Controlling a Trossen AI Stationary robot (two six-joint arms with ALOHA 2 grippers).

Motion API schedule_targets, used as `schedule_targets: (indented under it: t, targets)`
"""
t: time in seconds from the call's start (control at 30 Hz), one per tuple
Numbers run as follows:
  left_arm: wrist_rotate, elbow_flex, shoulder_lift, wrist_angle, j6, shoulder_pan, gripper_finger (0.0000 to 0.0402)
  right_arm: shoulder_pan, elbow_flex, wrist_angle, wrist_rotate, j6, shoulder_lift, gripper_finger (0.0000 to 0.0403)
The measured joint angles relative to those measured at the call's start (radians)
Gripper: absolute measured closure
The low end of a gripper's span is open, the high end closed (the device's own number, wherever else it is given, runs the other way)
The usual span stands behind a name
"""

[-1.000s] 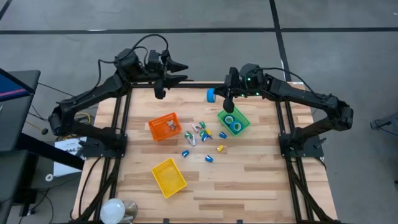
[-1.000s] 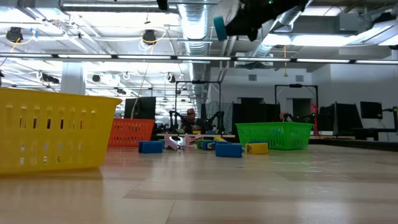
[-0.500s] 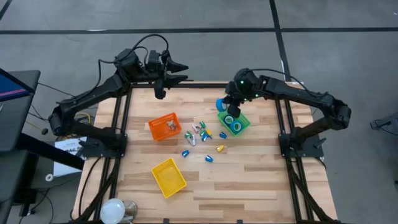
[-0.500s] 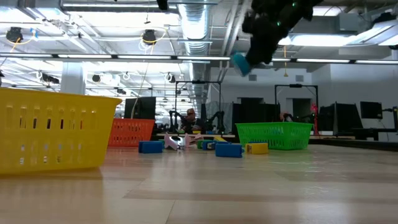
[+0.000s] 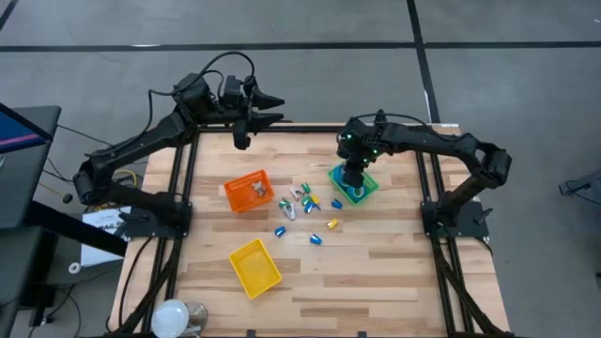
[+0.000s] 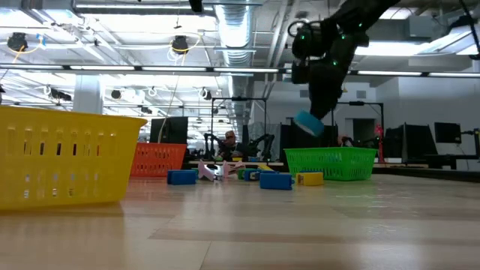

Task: Pick and place Stapler, Stapler remover, tape
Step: Put the blue tape into the green basket, then put the yellow stapler into the yellow basket

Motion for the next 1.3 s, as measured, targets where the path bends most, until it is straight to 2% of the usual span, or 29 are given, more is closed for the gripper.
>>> schedule_targets:
  t: [0.27, 0.67, 1.3]
  targets:
    - [0.000, 0.000, 0.000, 0.000, 0.000, 0.000, 0.0202, -0.006, 0.000, -0.029, 0.044, 0.000, 0.072, 0.0370]
    - [0.000, 0.000, 0.000, 0.000, 0.000, 0.000, 0.0202, -0.025, 0.000, -0.048, 0.047, 0.000, 0.072, 0.0349]
    - [0.000, 0.000, 0.000, 0.000, 0.000, 0.000, 0.0202, -0.029, 0.000, -0.063, 0.043, 0.013, 0.069, 0.0226]
